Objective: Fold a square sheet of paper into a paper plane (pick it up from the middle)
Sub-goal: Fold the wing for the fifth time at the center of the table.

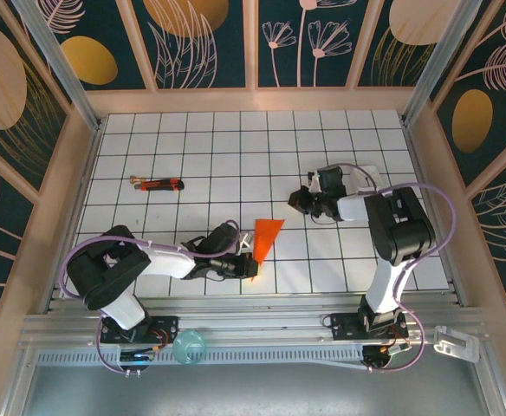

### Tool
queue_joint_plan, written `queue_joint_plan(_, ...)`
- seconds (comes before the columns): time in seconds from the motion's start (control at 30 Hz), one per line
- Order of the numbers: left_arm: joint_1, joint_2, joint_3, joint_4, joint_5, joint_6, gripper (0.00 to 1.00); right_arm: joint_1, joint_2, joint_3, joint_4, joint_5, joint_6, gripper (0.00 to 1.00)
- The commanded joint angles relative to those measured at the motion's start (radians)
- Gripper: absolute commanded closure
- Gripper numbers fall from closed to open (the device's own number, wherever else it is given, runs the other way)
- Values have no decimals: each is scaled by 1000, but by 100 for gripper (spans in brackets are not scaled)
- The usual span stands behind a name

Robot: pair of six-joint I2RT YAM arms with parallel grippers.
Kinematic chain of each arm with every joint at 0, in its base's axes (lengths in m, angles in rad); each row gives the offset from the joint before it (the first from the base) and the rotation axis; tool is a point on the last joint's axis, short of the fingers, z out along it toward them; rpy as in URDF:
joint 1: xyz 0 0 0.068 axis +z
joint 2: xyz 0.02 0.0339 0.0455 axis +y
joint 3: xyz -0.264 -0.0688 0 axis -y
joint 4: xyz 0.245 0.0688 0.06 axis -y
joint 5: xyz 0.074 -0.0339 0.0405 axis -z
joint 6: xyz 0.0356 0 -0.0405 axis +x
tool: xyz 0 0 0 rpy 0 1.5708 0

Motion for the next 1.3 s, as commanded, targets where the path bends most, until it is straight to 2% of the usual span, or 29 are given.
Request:
queue_joint_plan(0.0, -13, 84, -45, -271, -116, -4, 100, 21, -141, -60, -17, 17, -23, 100)
queue_joint_plan(0.23, -12, 58, -42, -268, -117, -16, 100, 199, -294, -247, -1, 54, 47, 100)
queue_joint_plan(0.37, -13, 64, -42, -270, -117, -15, 100, 328, -284, -297, 49, 81, 109, 100)
queue_joint_plan(0.5, -13, 70, -44, -268, -116, -11, 100, 378, -220, -319, 106, 81, 140, 100)
queue_joint_plan(0.87, -13, 71, -56, -270, -119, 4, 100, 250, -136, -251, 59, 82, 35, 100)
queue_joint_plan(1.13, -14, 51, -29, -294, -116, 14, 100, 49, -16, -113, -12, 100, -36, 100)
queue_joint_plan(1.27, -13, 21, 21, -291, -116, -6, 100, -9, -32, -68, -20, 64, -54, 100)
